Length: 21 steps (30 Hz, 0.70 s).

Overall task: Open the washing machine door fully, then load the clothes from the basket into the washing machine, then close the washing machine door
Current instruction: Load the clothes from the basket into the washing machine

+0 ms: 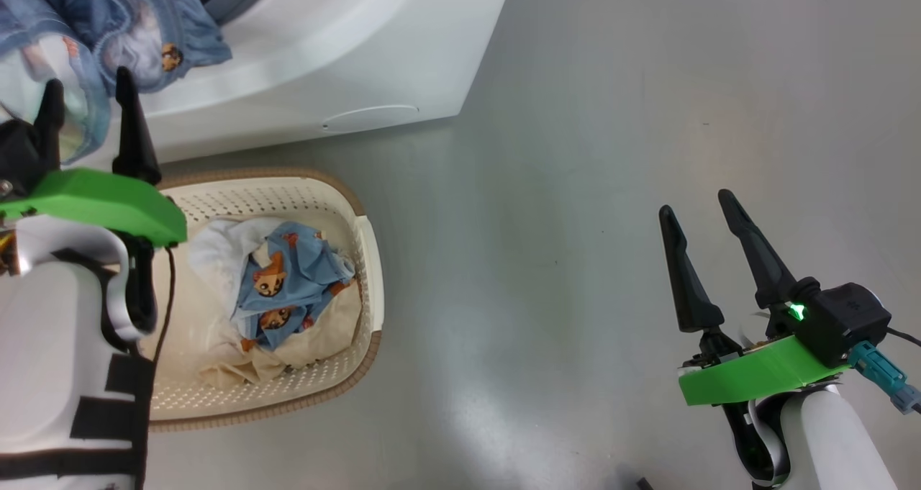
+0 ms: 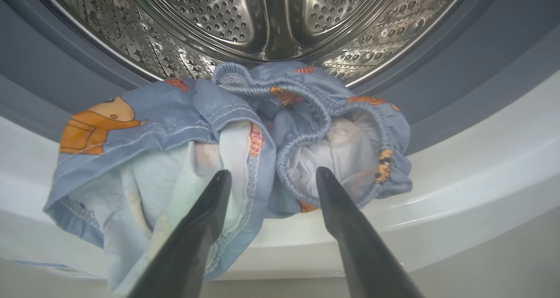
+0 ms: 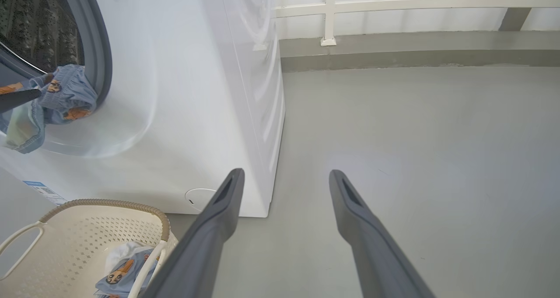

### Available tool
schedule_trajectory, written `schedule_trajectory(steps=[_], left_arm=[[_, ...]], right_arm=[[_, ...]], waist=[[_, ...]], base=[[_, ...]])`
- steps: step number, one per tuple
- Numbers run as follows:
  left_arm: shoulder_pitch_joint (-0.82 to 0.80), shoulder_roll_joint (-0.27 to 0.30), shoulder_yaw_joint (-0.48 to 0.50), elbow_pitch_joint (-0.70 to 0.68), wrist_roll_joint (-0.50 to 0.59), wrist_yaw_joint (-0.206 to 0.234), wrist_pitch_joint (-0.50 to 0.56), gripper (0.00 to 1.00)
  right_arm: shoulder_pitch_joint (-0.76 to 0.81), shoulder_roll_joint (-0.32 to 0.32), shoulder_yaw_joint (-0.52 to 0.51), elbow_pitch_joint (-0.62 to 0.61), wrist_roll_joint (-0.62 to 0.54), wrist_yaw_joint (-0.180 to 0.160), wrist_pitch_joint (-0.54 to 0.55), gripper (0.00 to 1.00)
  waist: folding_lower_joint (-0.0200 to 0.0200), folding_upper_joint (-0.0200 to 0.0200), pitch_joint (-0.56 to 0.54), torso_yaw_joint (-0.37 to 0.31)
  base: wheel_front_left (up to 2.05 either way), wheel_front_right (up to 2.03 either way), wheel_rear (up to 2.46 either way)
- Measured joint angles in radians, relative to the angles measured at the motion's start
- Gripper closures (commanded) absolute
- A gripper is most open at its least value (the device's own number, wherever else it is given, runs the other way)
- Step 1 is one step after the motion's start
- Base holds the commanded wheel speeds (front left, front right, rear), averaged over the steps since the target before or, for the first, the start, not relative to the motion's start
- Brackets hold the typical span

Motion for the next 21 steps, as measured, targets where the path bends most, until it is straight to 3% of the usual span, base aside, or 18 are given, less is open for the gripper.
schedule_trajectory(steps=[21], left_arm=[[-0.138,0.010,-0.004,0.169,-0.007,0.001,-0.075,0.00]], right_arm=[[-0.021,0.003,0.020,-0.002,-0.001,0.000,0.000,0.00]], waist=[[0.0000,0.0000,0.063,-0.018]], base=[[0.00,0.00,0.00]])
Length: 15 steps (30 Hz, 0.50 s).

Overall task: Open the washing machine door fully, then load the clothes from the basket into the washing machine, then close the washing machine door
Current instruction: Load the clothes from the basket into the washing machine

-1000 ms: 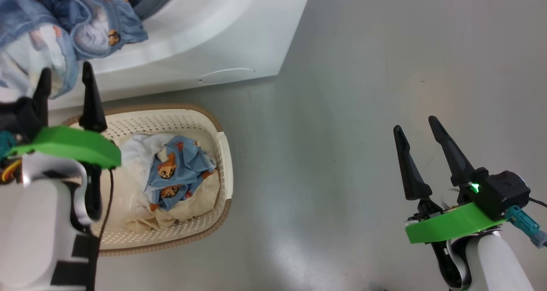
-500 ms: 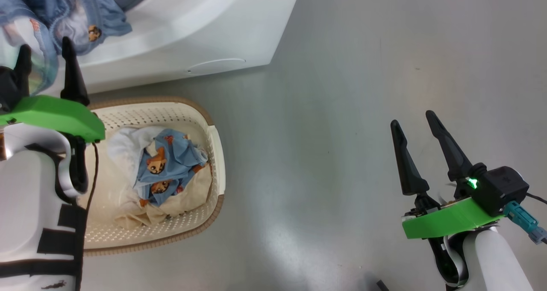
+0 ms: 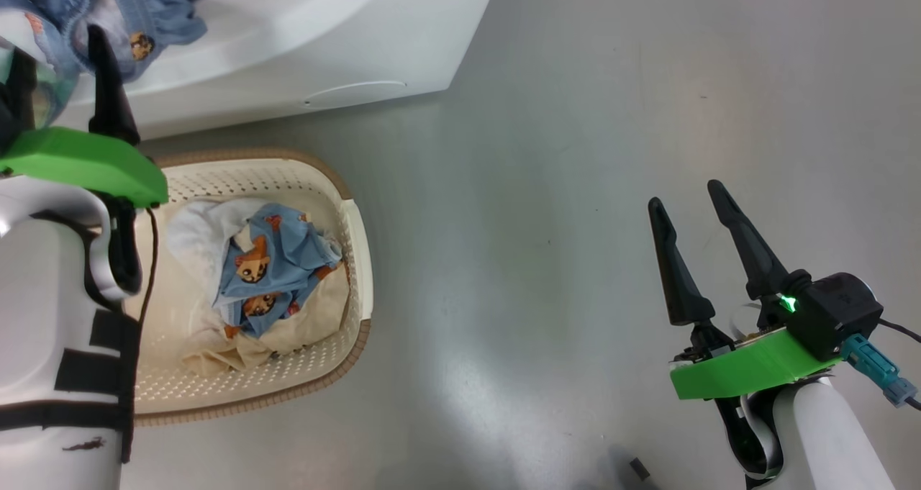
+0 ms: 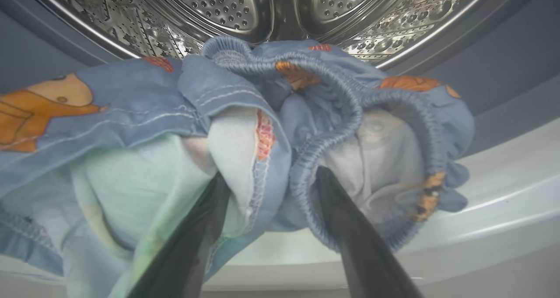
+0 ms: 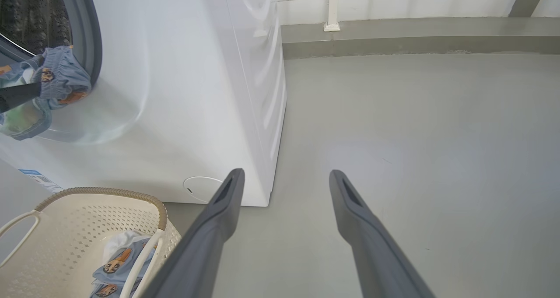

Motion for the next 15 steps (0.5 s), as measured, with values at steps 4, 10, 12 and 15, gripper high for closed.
schedule_trajectory(steps=[4,10,12,15], left_arm=[[-0.020,0.001,-0.001,0.028,-0.001,0.000,-0.014,0.17],[-0.041,0.003,-0.007,0.050,-0.001,0.000,-0.033,1.00],[-0.049,0.005,-0.007,0.058,-0.001,0.000,-0.034,1.00],[-0.055,0.005,-0.011,0.069,-0.001,0.000,-0.042,1.00]], right_arm=[[-0.001,-0.001,0.002,-0.001,0.000,0.000,0.000,0.00],[-0.002,-0.002,0.002,-0.003,0.000,0.000,0.000,0.00],[-0.003,-0.002,0.002,-0.003,0.000,0.000,0.000,0.00],[-0.003,-0.002,0.003,-0.003,0.000,0.000,0.000,0.00]], waist=[[0.0000,0.0000,0.006,-0.004],[0.0000,0.0000,0.014,-0.003],[0.0000,0.0000,0.015,-0.001],[0.0000,0.0000,0.015,0.000]], base=[[0.00,0.00,0.00],[0.00,0.00,0.00],[0.00,0.00,0.00],[0.00,0.00,0.00]])
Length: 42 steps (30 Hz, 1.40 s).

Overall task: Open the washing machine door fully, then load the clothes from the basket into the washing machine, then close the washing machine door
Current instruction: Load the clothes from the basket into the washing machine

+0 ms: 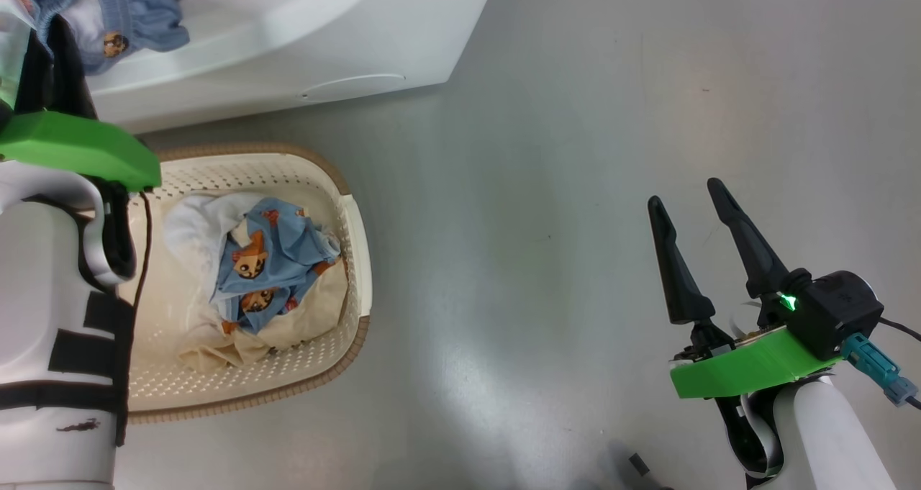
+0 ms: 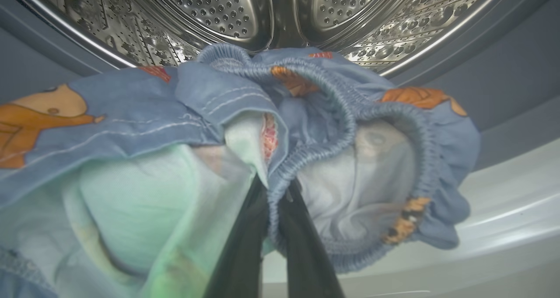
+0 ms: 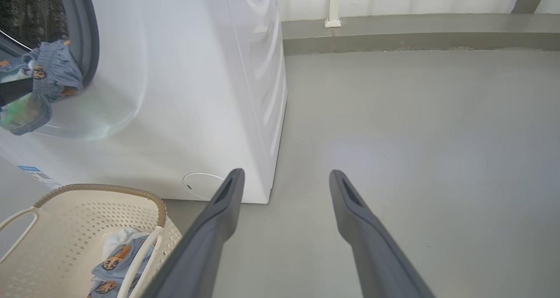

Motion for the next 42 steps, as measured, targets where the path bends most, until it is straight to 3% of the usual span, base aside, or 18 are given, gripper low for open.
schedule_trajectory(steps=[8,30,42], left_arm=[[-0.036,0.015,-0.008,0.028,0.000,0.000,-0.003,1.00],[-0.320,0.069,-0.025,0.175,0.036,0.032,-0.026,1.00],[-0.467,0.131,-0.019,0.283,0.060,0.042,-0.040,1.00]], right_arm=[[0.000,0.000,0.004,0.000,0.000,0.000,0.000,0.00],[0.000,0.001,0.053,0.015,0.002,0.000,0.000,0.00],[0.000,-0.012,0.087,0.018,0.002,0.000,0.000,0.00]], waist=[[0.0001,0.0000,-0.004,-0.001],[0.0000,0.0000,-0.012,-0.071],[0.0000,0.0000,0.021,-0.116]], base=[[0.00,0.00,0.00],[0.00,0.00,0.00],[0.00,0.00,0.00]])
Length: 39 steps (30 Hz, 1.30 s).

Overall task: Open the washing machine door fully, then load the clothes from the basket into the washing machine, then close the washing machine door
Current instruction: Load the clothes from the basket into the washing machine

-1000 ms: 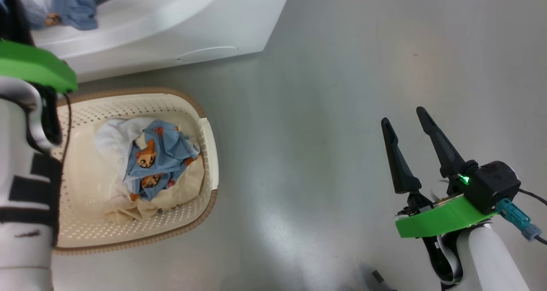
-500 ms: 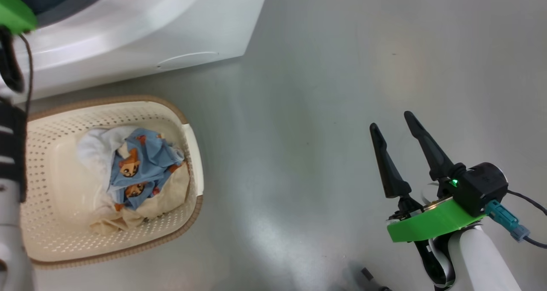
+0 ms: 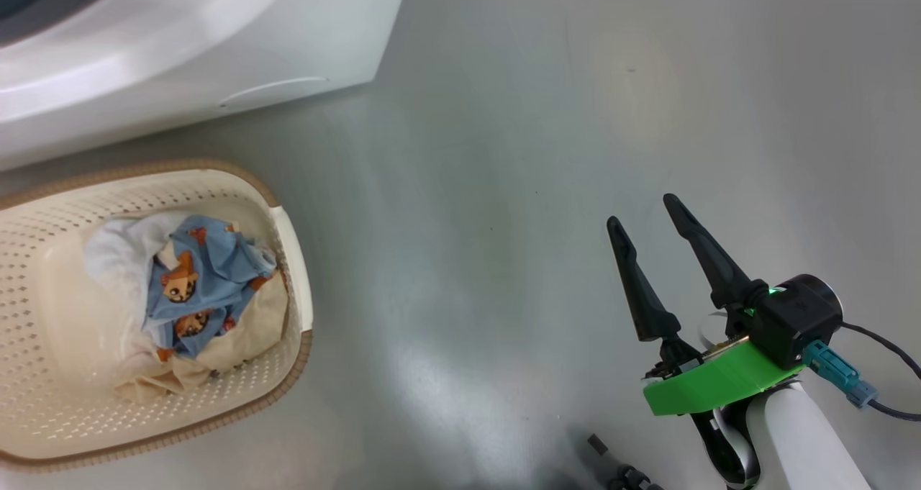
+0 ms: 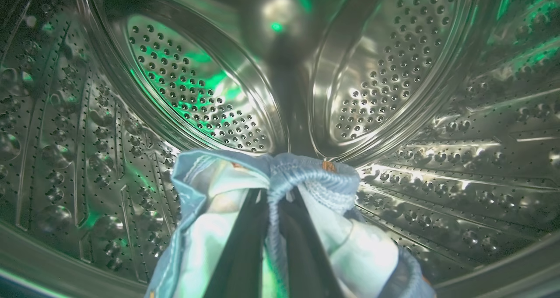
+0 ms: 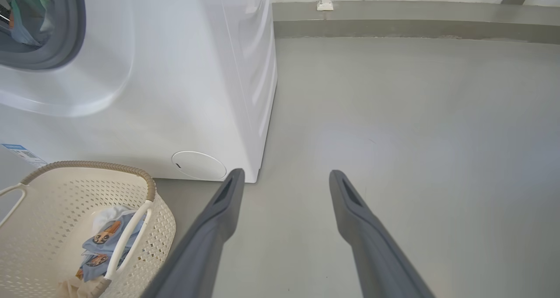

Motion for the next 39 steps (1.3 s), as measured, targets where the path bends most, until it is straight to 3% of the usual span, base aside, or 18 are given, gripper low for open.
schedule_trajectory(steps=[9,24,27,39], left_arm=[[-0.048,0.020,0.016,-0.051,0.029,0.012,-0.003,1.00],[-0.050,0.051,0.098,-0.262,0.107,0.042,-0.004,1.00],[-0.044,0.049,0.101,-0.238,0.124,0.040,-0.004,1.00],[-0.107,0.050,0.054,0.080,0.145,0.018,0.010,1.00]], right_arm=[[0.001,-0.002,0.012,-0.004,0.000,0.000,0.000,0.00],[0.000,0.002,0.036,-0.010,0.000,0.000,0.000,0.00],[-0.001,0.004,0.037,-0.008,0.000,0.000,0.000,0.00],[0.000,0.005,0.041,-0.002,0.000,0.000,0.000,0.00]], waist=[[0.0000,0.0000,0.036,-0.013],[0.0000,0.0000,0.090,-0.052],[0.0000,0.0000,0.092,-0.056],[0.0000,0.0000,0.061,-0.054]], base=[[0.00,0.00,0.00],[0.00,0.00,0.00],[0.00,0.00,0.00],[0.00,0.00,0.00]])
